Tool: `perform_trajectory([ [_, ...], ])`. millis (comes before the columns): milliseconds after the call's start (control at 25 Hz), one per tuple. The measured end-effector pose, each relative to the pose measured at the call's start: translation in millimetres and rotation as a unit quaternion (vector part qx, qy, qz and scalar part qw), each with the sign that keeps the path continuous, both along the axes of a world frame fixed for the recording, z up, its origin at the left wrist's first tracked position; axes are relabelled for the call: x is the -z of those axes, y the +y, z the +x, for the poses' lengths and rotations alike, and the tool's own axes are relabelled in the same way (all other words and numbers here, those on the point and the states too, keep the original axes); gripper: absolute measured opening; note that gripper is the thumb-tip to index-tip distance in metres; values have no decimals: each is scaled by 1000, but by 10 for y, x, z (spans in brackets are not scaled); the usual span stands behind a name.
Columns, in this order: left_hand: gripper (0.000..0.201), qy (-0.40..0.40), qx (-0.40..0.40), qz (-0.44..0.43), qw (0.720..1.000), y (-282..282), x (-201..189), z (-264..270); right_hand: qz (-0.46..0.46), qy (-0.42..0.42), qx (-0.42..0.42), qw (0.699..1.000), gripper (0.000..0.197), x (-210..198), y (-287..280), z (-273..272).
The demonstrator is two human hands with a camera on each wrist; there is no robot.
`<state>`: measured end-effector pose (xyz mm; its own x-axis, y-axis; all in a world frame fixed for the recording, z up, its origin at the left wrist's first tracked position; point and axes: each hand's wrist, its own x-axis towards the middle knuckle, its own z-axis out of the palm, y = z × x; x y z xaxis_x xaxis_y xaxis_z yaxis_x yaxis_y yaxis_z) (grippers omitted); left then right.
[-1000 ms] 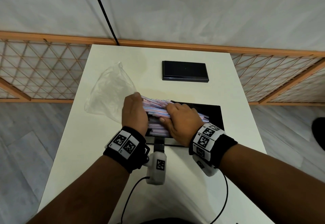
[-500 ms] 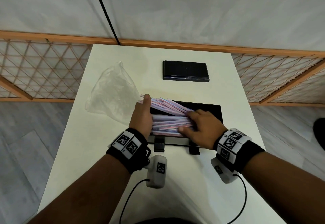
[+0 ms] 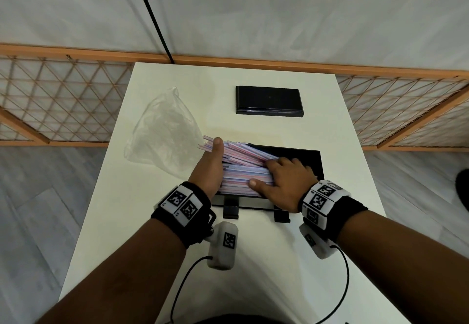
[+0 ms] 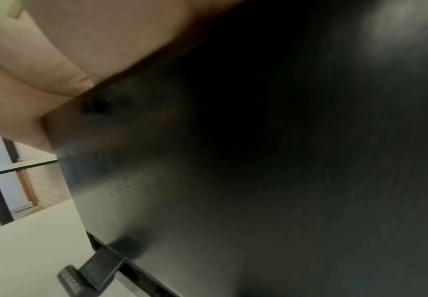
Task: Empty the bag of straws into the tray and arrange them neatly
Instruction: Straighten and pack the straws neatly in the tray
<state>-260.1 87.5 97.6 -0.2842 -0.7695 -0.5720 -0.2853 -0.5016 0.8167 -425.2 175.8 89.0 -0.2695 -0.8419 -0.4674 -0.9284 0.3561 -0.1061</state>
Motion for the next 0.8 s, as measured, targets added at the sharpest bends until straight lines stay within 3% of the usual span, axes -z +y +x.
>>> perform_trajectory([
  [160, 77, -16, -88, -62, 994, -85, 96, 2, 3, -26, -9, 1000, 76, -26, -33, 33],
  [280, 70, 12, -179, -121, 976, -172, 83, 45, -11, -48, -20, 999, 79, -19, -81, 44],
  [480, 55, -18, -115, -134, 984, -169, 8, -4, -13, -97, -46, 994, 76, -10, -166, 117],
  [720, 68, -38, -78, -92, 992, -83, -72, 10, -9, -90, -57, 994, 99, 44, -226, 170],
  [800, 89, -37, -32, -86, 995, -70, -53, -12, -36, -57, -72, 995, 93, 18, -212, 186],
])
